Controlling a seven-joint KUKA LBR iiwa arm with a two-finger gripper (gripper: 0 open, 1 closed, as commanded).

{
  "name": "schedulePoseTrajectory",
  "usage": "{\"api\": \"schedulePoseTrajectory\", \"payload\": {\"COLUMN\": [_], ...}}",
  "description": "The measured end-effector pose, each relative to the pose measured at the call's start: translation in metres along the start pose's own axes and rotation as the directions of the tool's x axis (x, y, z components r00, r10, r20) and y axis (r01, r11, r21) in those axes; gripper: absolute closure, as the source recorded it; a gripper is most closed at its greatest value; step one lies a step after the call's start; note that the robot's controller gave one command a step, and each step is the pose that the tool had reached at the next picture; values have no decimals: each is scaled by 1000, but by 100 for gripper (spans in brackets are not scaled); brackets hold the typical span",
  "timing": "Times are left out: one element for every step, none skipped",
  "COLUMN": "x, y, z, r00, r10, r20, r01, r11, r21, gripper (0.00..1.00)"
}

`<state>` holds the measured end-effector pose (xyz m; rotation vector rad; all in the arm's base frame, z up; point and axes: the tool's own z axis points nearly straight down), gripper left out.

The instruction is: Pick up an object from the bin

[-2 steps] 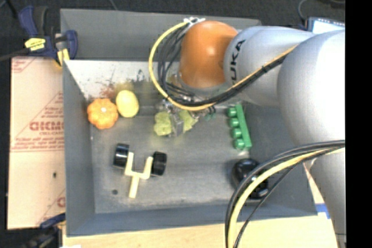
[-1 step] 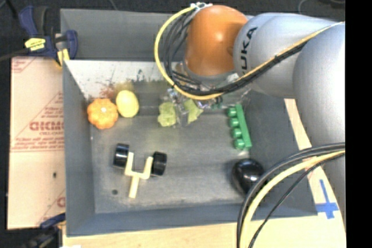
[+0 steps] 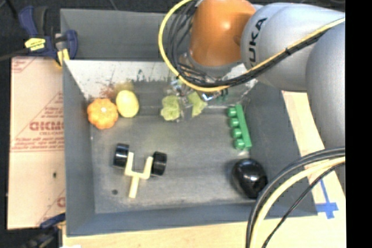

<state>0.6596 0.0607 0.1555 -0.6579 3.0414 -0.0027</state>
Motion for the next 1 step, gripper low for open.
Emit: {"api": "schedulePoseTrajectory", "payload": {"x": [-3], "y": [-3], "z": [-40], "r00": [1000], "r10": [3], "r20": [9], "r01": [-4], "r11": [1000], "r21": [4], "gripper": [100]}}
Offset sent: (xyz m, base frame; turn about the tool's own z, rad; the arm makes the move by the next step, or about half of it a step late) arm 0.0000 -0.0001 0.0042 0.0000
